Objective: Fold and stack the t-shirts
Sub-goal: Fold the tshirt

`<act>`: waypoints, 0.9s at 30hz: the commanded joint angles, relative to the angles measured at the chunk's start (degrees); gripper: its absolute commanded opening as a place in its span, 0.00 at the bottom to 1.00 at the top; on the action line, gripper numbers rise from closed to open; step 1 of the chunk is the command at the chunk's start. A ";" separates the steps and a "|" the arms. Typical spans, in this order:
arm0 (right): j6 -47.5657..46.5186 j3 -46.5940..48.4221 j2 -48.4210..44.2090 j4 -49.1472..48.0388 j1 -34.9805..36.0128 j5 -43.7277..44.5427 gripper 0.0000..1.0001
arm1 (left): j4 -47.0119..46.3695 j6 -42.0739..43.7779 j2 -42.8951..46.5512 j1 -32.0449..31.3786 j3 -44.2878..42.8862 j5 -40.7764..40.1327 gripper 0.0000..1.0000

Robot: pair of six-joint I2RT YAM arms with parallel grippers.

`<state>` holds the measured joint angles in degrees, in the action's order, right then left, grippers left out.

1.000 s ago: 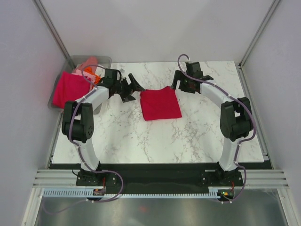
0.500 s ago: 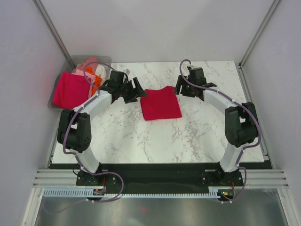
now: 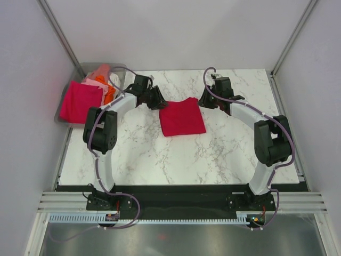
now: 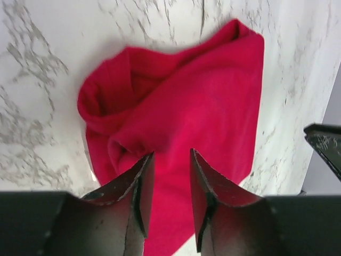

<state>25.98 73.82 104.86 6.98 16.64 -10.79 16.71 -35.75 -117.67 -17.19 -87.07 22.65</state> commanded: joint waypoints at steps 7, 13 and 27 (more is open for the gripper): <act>0.48 -0.17 3.94 -3.47 0.06 -0.47 0.24 | 1.22 -3.28 -9.77 4.09 -8.38 -0.60 0.31; 0.04 0.27 5.27 -3.03 0.23 -0.38 0.36 | 4.12 -1.87 -12.67 4.01 -13.91 0.90 0.31; -1.81 1.50 7.37 -0.92 0.32 1.30 0.60 | 5.88 3.58 5.33 2.95 -7.77 -5.60 0.64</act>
<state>25.12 73.76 110.67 6.46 16.67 -10.17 23.27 -35.24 -120.31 -13.67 -96.05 19.53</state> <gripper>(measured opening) 0.607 0.637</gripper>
